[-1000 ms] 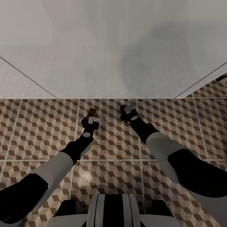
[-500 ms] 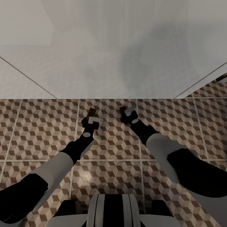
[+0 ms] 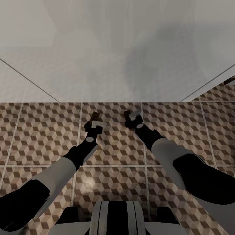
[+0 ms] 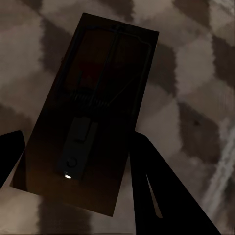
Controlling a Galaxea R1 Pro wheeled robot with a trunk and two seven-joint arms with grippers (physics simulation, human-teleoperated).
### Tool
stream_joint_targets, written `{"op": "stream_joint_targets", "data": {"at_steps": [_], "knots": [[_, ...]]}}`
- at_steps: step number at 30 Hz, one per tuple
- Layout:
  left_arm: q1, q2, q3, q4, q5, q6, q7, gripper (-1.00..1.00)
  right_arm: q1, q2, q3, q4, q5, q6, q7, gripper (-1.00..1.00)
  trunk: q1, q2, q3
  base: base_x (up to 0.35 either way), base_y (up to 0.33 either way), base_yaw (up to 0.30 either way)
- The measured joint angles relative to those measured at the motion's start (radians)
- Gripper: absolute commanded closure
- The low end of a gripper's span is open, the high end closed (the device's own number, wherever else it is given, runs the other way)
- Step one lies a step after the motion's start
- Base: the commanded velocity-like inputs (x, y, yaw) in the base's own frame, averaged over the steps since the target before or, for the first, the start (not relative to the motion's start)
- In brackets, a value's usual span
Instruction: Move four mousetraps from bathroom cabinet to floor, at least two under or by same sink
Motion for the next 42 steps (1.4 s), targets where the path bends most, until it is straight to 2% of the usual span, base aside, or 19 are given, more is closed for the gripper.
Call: {"op": "stream_joint_targets", "data": {"at_steps": [8, 27, 28, 42], "knots": [[0.0, 0.0, 0.0, 0.004, 0.0, 0.0, 0.0, 1.0, 0.0, 0.0, 0.002, 0.024, 0.0, -0.045, 0.0, 1.0, 0.0, 0.0, 0.0, 0.0, 0.0, 0.0], [0.0, 0.0, -0.001, 0.009, 0.0, 0.0, 0.0, 1.0, 0.001, 0.0, 0.002, 0.031, 0.0, -0.05, 0.0, 1.0, 0.0, 0.0, 0.0, 0.0, 0.0, 0.0], [0.0, 0.0, -0.001, 0.01, 0.0, 0.0, 0.0, -1.0, 0.001, 0.0, 0.002, 0.031, 0.0, -0.05, 0.0, 1.0, 0.0, 0.0, 0.0, 0.0, 0.0, 0.0], [0.0, -0.001, -0.003, 0.017, -0.004, 0.002, 0.003, -1.0, 0.001, 0.0, 0.002, 0.032, 0.0, -0.05, 0.0, 1.0, 0.0, 0.0, 0.0, 0.0, 0.0, 0.0]]}}
